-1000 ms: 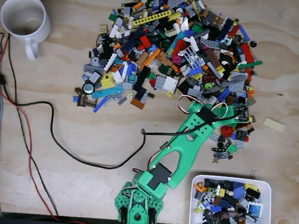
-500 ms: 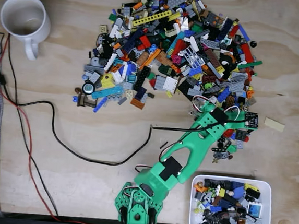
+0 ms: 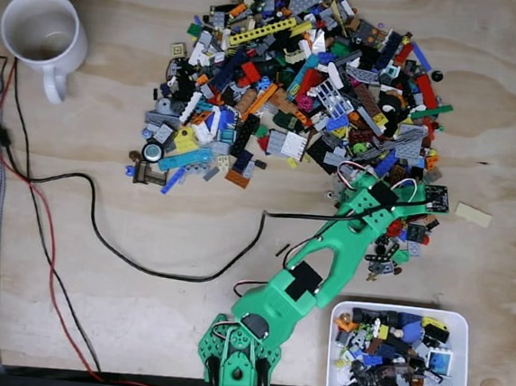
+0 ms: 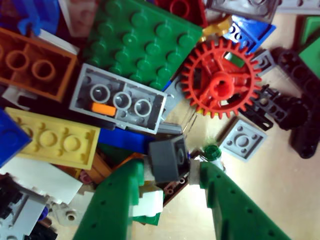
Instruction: Find the closest Lego and put it in the bin.
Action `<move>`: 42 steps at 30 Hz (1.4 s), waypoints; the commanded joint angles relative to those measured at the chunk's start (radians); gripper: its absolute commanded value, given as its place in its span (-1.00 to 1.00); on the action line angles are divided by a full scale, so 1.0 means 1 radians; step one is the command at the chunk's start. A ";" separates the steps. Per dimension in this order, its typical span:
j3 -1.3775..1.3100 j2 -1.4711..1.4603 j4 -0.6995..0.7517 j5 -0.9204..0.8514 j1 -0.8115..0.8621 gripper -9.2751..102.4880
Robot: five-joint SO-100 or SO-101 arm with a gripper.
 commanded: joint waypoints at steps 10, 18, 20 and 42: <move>-0.164 0.026 0.025 -0.029 -0.048 -0.79; -0.261 0.250 0.215 -0.018 -0.054 -0.82; -0.236 0.360 0.256 -0.031 -0.020 -0.82; 0.367 0.954 0.213 -0.387 0.804 -0.57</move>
